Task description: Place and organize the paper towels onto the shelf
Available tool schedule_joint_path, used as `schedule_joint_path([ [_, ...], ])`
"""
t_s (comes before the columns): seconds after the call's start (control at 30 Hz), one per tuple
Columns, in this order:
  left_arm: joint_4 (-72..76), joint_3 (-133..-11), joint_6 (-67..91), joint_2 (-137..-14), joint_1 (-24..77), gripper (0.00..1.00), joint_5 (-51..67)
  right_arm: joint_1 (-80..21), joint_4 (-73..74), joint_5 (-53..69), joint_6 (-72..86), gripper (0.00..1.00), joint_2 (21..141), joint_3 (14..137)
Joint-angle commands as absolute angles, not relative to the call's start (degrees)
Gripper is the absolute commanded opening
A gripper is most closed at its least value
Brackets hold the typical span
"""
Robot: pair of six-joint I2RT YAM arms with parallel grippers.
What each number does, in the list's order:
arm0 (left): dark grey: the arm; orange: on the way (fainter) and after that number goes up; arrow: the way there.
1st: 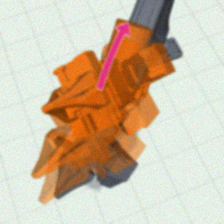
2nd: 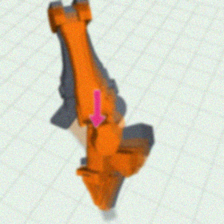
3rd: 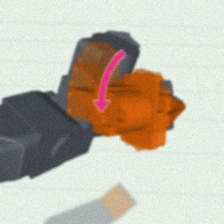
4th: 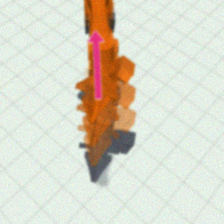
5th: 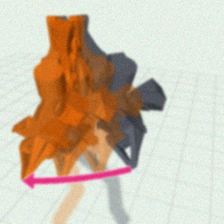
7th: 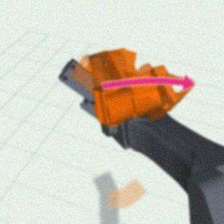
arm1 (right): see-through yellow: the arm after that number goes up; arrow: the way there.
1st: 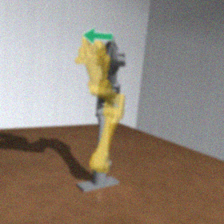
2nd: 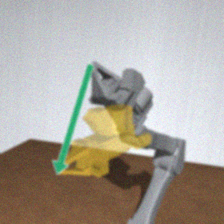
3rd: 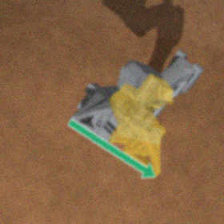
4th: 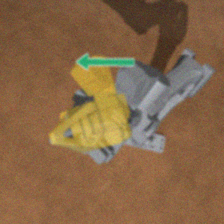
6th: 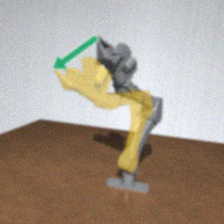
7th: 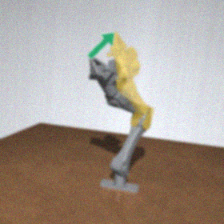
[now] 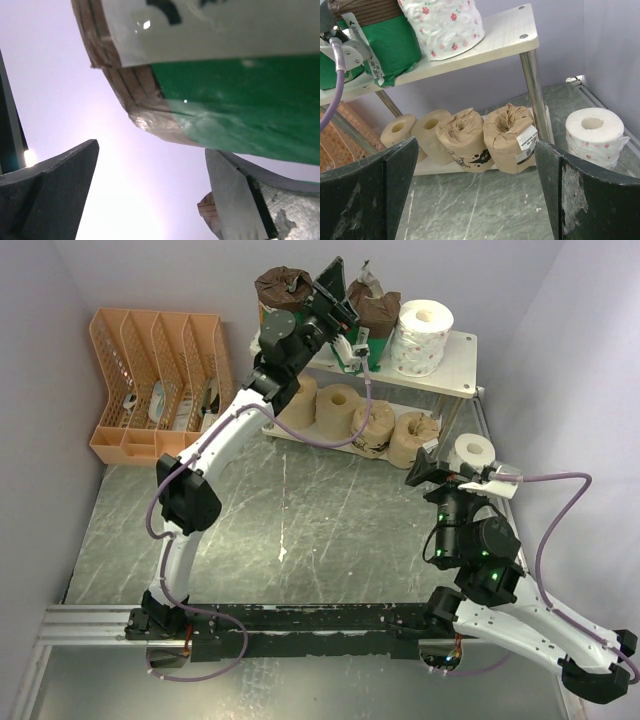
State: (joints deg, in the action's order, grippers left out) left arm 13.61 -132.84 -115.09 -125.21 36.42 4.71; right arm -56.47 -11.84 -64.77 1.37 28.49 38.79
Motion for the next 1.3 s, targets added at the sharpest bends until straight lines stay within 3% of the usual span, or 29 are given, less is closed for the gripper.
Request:
schedule_joint_path([
  [0.0, 23.2, -129.4, -113.4, -122.7, 36.2, 1.0, 5.2, -56.5, -13.4, -64.8, 0.4, 1.0, 28.4, 38.1],
  [0.2, 29.7, -125.3, -113.2, -119.0, 36.3, 1.0, 2.5, -56.4, 2.8, -75.3, 5.7, 1.0, 34.7, 47.4],
  [0.4, 35.2, -116.2, -109.4, -110.6, 36.2, 1.0, -4.4, -55.4, 57.5, -85.5, 54.1, 1.0, 47.2, 66.0],
  [0.47, 36.4, -113.3, -108.4, -108.6, 36.3, 1.0, -8.6, -53.9, 67.2, -85.3, 63.0, 1.0, 50.3, 68.4],
  [0.63, 28.6, -114.4, -97.9, -104.0, 36.3, 0.99, -16.7, -47.4, 54.6, -80.5, 47.6, 1.0, 53.8, 65.0],
  [0.77, 18.9, -117.1, -86.7, -99.9, 36.2, 1.0, -20.0, -30.8, 32.0, -64.4, 24.5, 1.0, 50.8, 55.5],
  [0.87, 12.3, -117.7, -78.8, -96.4, 36.1, 1.0, -22.0, -17.4, 25.0, -50.9, 18.6, 1.0, 50.2, 50.7],
  [1.1, -8.1, -111.3, -59.8, -83.6, 34.1, 1.0, -20.3, -14.0, 12.3, -32.9, 2.7, 1.0, 53.3, 43.9],
  [1.27, -21.2, -105.6, -49.3, -74.6, 32.3, 1.0, -15.1, -12.2, 12.7, -25.4, -5.8, 1.0, 58.9, 47.8],
])
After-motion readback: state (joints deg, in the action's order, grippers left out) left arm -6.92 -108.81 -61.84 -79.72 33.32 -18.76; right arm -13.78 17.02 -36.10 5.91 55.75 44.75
